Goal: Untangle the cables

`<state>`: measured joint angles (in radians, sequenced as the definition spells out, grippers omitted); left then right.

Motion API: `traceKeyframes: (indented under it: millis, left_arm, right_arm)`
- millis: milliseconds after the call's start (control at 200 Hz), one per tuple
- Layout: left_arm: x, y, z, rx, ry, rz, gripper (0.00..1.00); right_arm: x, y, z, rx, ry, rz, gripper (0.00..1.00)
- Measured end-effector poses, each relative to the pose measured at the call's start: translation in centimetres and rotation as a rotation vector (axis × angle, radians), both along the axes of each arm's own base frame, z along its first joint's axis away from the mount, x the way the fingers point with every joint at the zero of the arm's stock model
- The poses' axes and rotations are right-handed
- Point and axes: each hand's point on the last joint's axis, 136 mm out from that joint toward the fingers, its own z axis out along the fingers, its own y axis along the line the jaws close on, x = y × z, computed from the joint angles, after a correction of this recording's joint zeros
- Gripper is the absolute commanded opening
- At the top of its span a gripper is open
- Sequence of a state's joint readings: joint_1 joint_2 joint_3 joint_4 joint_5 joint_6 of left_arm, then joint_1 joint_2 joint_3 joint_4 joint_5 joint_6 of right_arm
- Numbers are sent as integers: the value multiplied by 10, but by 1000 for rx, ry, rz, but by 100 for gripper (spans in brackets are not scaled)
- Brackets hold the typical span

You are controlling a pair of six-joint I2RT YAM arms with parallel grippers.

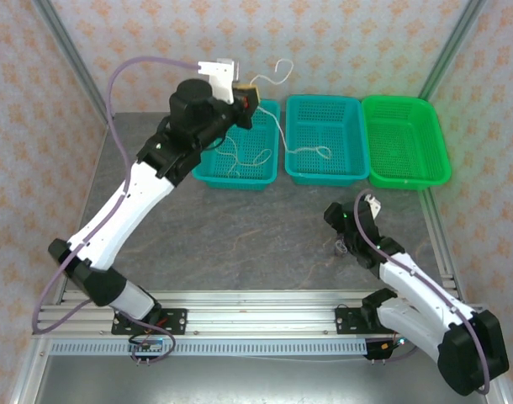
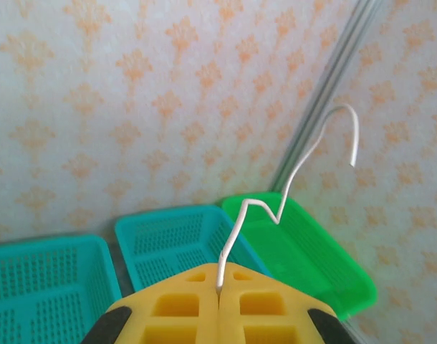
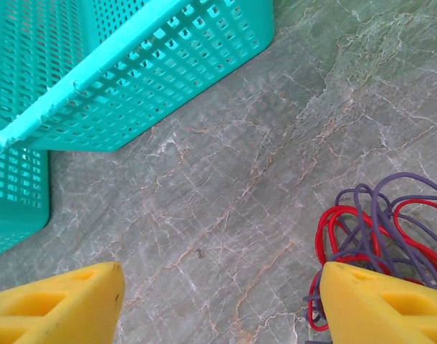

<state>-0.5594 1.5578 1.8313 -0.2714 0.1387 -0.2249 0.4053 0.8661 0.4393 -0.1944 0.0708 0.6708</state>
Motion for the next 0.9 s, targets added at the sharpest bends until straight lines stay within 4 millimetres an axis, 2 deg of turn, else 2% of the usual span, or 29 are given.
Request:
traceKeyframes:
  millis: [175, 245, 305, 410, 530, 721, 796, 901]
  left_arm:
    - [47, 8, 15, 24, -28, 69, 0]
    - [68, 16, 8, 34, -9, 101, 0]
    - [86, 24, -9, 51, 24, 129, 0]
    - [110, 39, -55, 81, 122, 170, 0]
    - [129, 58, -124, 101, 269, 203, 0]
    - [148, 83, -224, 128, 468, 250, 0]
    - [151, 91, -257, 144, 530, 267, 0]
    - [153, 94, -289, 159, 596, 279, 28]
  right_arm:
    - [-4, -2, 1, 8, -7, -4, 73]
    - [-5, -2, 2, 7, -6, -4, 72]
    - [-6, -2, 2, 8, -7, -3, 73]
    - [-7, -3, 1, 8, -7, -3, 72]
    - [-9, -4, -4, 3, 4, -3, 72]
    - [-9, -4, -6, 2, 10, -2, 72]
    - [-9, -3, -8, 0, 17, 0, 73]
    - [-9, -2, -11, -2, 29, 3, 72]
